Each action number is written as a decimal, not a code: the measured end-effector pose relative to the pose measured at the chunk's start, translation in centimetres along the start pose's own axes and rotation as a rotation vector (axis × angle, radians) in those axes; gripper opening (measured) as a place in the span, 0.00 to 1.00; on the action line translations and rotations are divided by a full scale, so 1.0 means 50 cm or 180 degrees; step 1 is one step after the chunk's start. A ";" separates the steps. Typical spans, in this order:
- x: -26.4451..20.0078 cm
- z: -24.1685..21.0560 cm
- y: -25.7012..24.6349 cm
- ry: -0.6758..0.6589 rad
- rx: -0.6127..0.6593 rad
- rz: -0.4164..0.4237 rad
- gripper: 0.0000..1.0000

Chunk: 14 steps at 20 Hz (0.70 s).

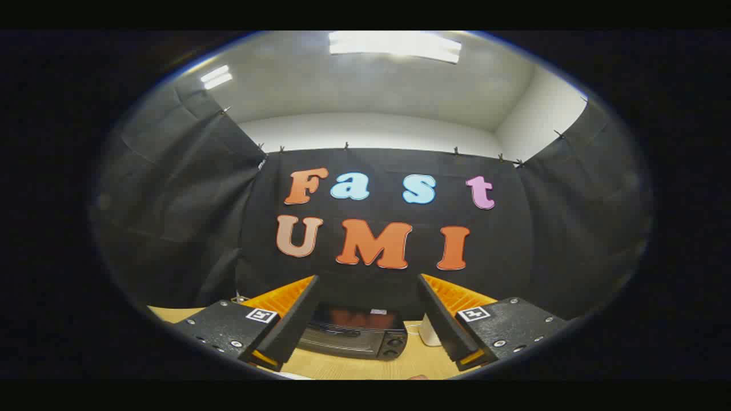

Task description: Open the toaster oven, put the food inside, and close the toaster oven door.

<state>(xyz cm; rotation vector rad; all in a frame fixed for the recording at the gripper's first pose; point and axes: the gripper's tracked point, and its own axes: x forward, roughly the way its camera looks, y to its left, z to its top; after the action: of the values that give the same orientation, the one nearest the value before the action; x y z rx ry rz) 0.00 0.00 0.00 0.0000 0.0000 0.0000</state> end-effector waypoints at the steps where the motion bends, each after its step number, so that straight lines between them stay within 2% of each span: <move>1: -0.002 -0.002 0.004 0.0009 -0.0010 0.0015 0.99; 8: 0.003 0.013 0.007 -0.0042 0.0153 0.0062 0.99; 14: 0.003 0.022 0.013 -0.0090 0.0131 0.0068 0.99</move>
<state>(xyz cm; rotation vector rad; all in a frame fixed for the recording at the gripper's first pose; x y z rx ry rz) 0.16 0.64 1.10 0.0412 -0.0282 0.0215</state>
